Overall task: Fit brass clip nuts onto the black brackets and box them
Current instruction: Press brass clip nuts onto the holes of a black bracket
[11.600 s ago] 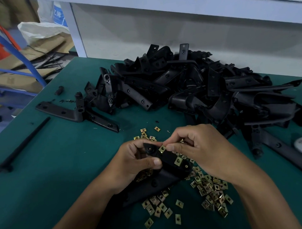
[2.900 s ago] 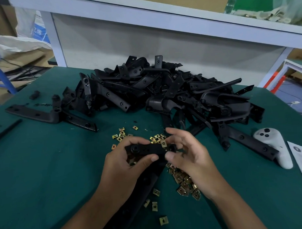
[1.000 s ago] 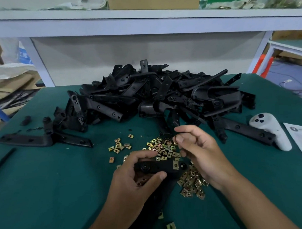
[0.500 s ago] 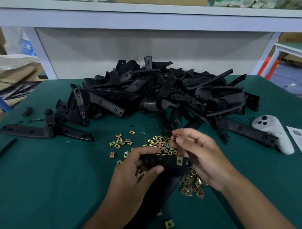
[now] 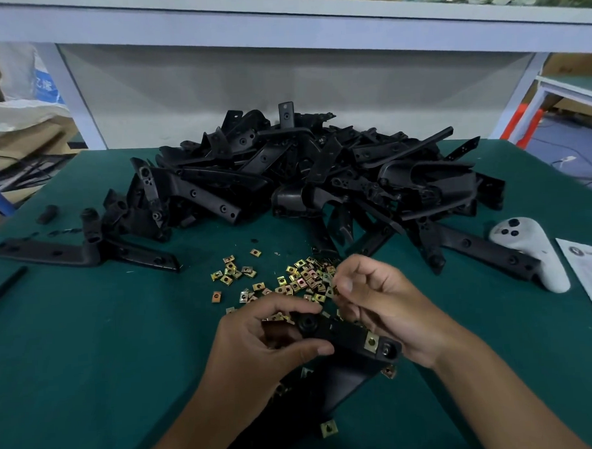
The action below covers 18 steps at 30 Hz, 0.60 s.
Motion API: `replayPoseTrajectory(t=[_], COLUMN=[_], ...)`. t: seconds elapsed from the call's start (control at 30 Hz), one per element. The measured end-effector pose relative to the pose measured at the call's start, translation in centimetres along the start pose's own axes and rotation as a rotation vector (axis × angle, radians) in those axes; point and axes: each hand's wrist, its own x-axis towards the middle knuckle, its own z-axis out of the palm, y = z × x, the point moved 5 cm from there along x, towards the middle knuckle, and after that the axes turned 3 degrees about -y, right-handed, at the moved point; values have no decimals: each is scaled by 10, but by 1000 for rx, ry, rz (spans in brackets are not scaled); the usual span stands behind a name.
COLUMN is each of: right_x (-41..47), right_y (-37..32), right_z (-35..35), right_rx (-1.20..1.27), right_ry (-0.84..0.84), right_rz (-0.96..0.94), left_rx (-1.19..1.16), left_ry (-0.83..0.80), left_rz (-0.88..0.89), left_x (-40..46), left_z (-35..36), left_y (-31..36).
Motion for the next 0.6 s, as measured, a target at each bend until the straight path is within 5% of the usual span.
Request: replayPoseTrajectory(t=[0.6], right_x=[0], right_y=[1], right_z=[1], right_rx=[-99], right_ry=[-41], right_rz=[56], left_rx=[-85], left_ry=[-3], left_rz=[-9], left_x=[2], left_z=[-1], left_y=[-6])
